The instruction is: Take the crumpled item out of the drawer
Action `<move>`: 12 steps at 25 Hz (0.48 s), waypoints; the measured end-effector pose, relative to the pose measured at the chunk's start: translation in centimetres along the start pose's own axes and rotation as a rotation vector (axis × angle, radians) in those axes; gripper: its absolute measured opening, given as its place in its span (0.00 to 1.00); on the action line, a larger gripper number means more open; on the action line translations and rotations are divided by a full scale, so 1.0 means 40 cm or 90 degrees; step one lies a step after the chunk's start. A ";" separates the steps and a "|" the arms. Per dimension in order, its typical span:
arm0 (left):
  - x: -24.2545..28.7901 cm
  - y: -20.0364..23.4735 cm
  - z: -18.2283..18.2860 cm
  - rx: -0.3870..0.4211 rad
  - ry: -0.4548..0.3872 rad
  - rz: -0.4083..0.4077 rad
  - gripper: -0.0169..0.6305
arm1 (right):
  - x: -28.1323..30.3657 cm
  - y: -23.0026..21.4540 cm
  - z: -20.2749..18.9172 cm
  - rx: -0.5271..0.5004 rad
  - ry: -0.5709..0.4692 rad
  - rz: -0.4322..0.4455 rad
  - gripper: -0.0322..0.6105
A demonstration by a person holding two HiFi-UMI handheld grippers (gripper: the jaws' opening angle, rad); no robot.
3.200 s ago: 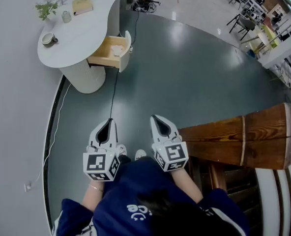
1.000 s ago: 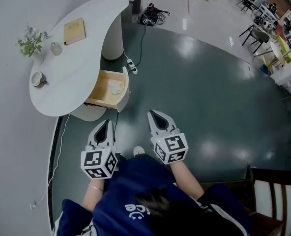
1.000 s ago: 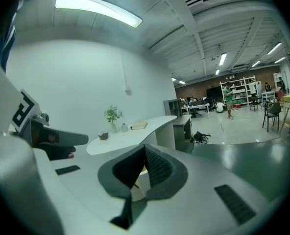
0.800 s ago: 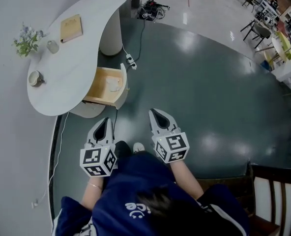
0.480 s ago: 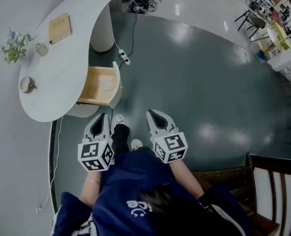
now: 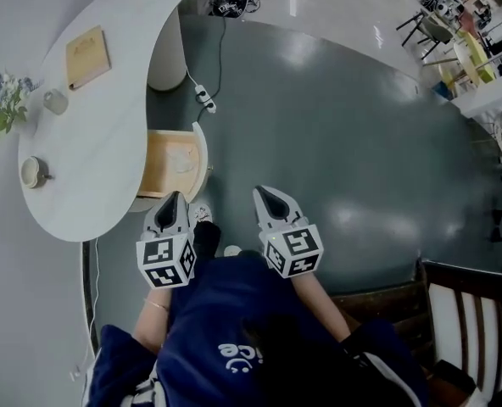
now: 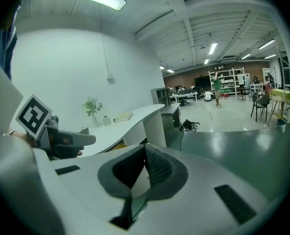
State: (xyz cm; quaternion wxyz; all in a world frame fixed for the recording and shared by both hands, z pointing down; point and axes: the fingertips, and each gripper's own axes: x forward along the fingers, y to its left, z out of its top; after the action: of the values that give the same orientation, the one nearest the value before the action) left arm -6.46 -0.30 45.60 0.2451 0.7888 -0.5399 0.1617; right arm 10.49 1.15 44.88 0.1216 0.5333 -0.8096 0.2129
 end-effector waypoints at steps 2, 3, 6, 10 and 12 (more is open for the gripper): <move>0.037 0.019 0.006 0.010 0.016 -0.003 0.04 | 0.039 -0.009 0.012 -0.001 0.007 -0.007 0.06; 0.053 0.027 0.009 0.011 0.022 -0.008 0.04 | 0.056 -0.012 0.015 -0.001 0.012 -0.010 0.06; 0.096 0.058 0.022 0.007 0.038 -0.032 0.04 | 0.111 -0.008 0.024 0.003 0.023 -0.019 0.06; 0.150 0.101 0.045 0.008 0.054 -0.052 0.04 | 0.180 0.006 0.036 0.000 0.035 -0.024 0.06; 0.172 0.123 0.060 0.011 0.053 -0.056 0.04 | 0.211 0.010 0.045 -0.001 0.035 -0.028 0.06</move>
State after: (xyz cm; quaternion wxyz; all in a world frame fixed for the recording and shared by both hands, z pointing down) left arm -8.55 -8.42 48.25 0.2674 0.8066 -0.4924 0.1879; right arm 6.80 -6.42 46.81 0.1491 0.5451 -0.7940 0.2240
